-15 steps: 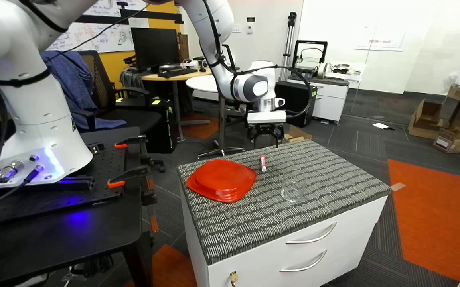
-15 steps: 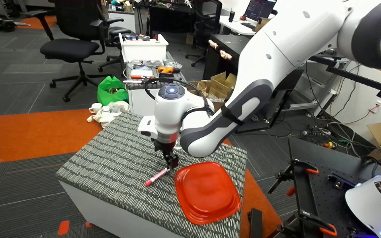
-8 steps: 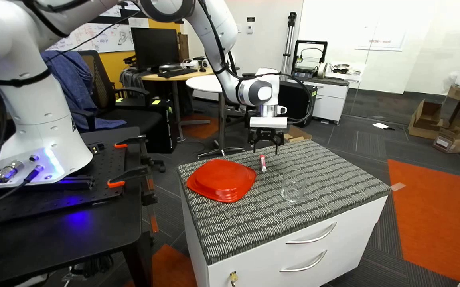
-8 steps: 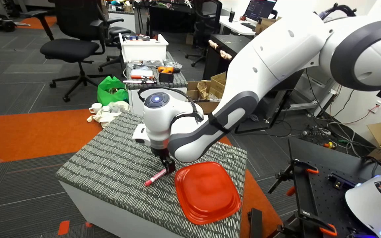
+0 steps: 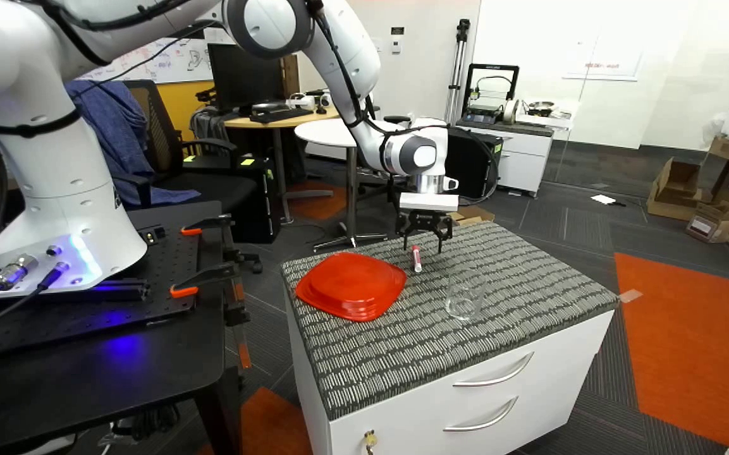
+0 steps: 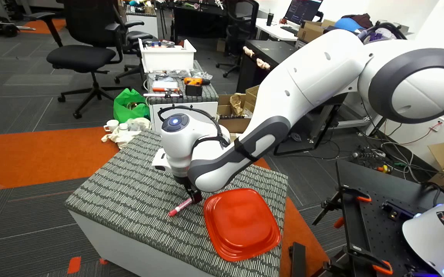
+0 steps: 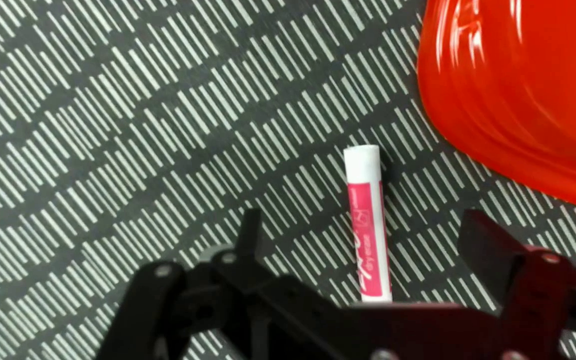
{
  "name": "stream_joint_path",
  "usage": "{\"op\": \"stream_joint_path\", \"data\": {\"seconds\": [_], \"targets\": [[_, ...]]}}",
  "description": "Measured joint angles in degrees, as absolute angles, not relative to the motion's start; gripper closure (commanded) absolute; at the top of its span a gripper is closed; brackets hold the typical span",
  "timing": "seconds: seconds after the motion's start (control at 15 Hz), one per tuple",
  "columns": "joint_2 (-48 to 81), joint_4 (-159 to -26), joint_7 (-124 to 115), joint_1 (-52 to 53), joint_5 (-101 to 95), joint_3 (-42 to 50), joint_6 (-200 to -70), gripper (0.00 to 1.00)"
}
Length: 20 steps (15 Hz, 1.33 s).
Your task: Pick up the marker and put it in the cup
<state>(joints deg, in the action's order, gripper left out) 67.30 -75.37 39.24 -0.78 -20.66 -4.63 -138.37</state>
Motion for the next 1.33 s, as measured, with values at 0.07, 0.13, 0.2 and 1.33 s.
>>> {"op": "stream_joint_path", "data": {"seconds": [0.07,0.13,0.2,1.33], "targets": [[68.05,-74.49,39.24,-0.63,-20.68,-4.52,-138.12,0.0],[68.48,-74.18,39.24,-0.56,-20.68,-4.48,-138.14,0.0],[68.62,-74.18,39.24,-0.56,-20.68,-4.48,-138.14,0.0],[69.26,-76.27,39.39,0.53,-21.17,-3.83,-142.86,0.14]]}}
